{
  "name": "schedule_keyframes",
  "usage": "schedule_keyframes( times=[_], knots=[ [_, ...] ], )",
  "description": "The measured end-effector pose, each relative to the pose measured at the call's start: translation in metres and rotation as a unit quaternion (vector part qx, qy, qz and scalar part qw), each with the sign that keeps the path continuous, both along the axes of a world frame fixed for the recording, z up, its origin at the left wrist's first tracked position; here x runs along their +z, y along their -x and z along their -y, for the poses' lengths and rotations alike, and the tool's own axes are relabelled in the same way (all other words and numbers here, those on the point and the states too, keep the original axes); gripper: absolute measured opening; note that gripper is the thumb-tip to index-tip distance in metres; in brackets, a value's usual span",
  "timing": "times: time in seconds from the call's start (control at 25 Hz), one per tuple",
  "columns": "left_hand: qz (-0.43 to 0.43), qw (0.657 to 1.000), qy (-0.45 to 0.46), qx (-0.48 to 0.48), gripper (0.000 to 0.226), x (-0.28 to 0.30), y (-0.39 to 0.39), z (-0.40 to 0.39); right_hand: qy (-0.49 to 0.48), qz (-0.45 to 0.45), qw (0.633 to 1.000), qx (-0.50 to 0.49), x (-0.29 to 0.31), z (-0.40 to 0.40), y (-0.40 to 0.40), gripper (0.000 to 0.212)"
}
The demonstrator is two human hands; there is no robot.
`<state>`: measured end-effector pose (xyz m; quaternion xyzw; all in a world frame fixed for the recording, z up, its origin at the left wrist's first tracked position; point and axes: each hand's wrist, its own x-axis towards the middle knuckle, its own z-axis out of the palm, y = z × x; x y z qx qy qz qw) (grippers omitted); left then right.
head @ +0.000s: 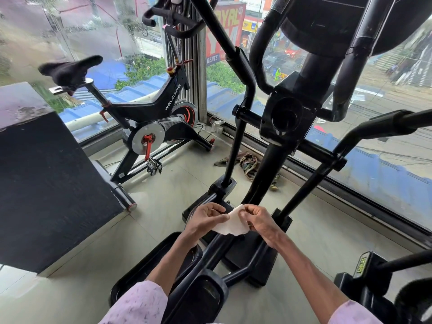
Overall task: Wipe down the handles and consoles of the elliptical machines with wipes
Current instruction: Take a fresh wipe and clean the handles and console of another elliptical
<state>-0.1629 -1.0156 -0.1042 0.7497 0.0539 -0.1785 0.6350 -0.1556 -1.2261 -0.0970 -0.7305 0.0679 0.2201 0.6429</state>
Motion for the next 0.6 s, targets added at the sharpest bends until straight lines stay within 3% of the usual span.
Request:
schedule_keyframes(
  times=[0.12,0.24,0.32,0.48,0.6],
  knots=[
    [0.019,0.997,-0.036,-0.069,0.015,0.001,0.002,0.003,0.022,0.024,0.999,0.027,0.008,-0.002,-0.002,0.015],
    [0.003,0.999,-0.043,-0.032,0.006,0.002,0.005,0.01,0.041,0.05,0.996,0.058,0.012,-0.002,-0.001,0.021],
    [-0.013,1.0,-0.018,0.01,0.005,0.004,0.008,0.013,0.106,0.095,0.987,0.08,0.01,-0.004,0.001,0.023],
    [-0.024,0.998,0.029,0.054,0.009,0.005,0.009,0.013,0.265,0.265,0.924,0.079,0.0,-0.013,0.009,0.027],
    [-0.022,0.995,0.07,0.065,0.011,0.004,0.008,0.01,0.296,0.331,0.89,0.102,-0.011,-0.014,0.016,0.028]
  ],
)
